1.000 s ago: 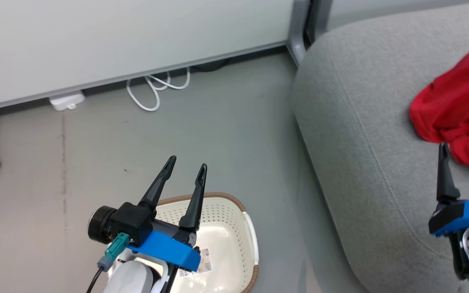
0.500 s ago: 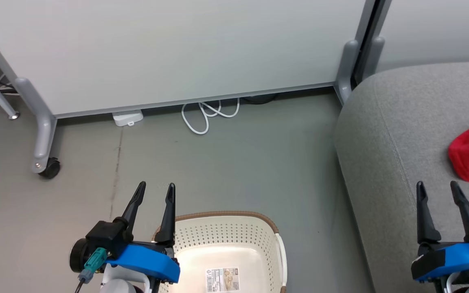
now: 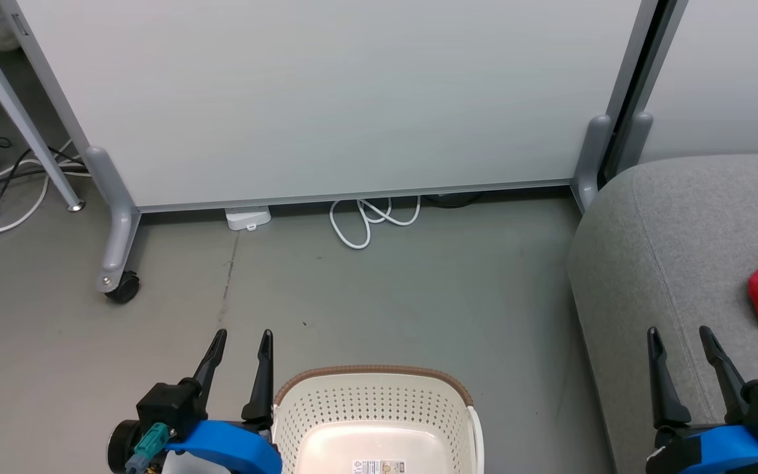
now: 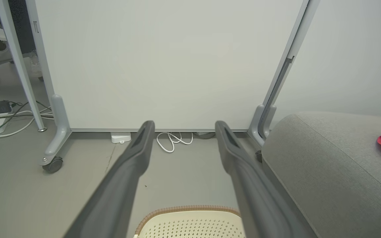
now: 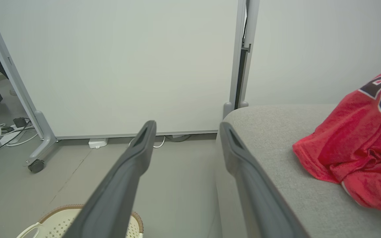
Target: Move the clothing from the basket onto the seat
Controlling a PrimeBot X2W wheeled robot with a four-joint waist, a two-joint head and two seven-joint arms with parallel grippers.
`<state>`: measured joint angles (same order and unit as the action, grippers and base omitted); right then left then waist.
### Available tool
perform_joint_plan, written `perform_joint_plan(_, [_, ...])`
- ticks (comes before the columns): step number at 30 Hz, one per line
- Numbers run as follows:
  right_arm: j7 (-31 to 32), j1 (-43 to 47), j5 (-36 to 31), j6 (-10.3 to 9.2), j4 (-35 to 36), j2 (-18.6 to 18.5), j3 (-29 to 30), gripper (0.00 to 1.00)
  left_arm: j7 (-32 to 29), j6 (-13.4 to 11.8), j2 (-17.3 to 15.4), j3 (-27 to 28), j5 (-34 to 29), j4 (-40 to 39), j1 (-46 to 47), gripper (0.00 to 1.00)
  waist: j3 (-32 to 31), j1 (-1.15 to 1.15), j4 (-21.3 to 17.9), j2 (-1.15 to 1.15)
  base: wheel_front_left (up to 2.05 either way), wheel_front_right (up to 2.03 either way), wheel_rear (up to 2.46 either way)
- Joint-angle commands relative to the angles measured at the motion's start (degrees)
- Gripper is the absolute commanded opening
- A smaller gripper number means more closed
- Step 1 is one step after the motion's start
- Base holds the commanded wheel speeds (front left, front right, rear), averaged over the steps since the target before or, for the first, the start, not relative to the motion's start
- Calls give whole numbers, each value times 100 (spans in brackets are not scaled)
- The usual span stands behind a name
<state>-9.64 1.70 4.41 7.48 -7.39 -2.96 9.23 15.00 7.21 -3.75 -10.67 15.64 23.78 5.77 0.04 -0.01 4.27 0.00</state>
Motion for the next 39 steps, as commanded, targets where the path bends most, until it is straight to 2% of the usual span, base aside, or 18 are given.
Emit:
perform_joint_plan(1, [-34, 86, 39, 3, -33, 11, -36, 100, 26, 43, -50, 11, 25, 33, -53, 100, -53, 1, 45, 0, 0, 0, 0])
perform_joint_plan(29, [-91, 122, 343, 3, -179, 13, -182, 100, 26, 44, -70, 97, -39, -2, -99, 100, -73, 1, 48, 0, 0, 0, 0])
perform_joint_plan(30, [-60, 87, 332, 0, -173, 2, -178, 0, 0, 0, -35, 88, -14, 10, -79, 0, -72, 1, 47, 0, 0, 0, 0])
perform_joint_plan(37, [-37, 152, 358, 0, -558, 58, -173, 0, -41, -5, 30, 72, 28, 333, -403, 0, -74, 1, 45, 0, 0, 0, 0])
perform_joint_plan(39, [17, 116, 553, 0, -598, 61, -161, 0, -90, -5, 33, 108, 212, 317, -410, 0, -73, 1, 38, 0, 0, 0, 0])
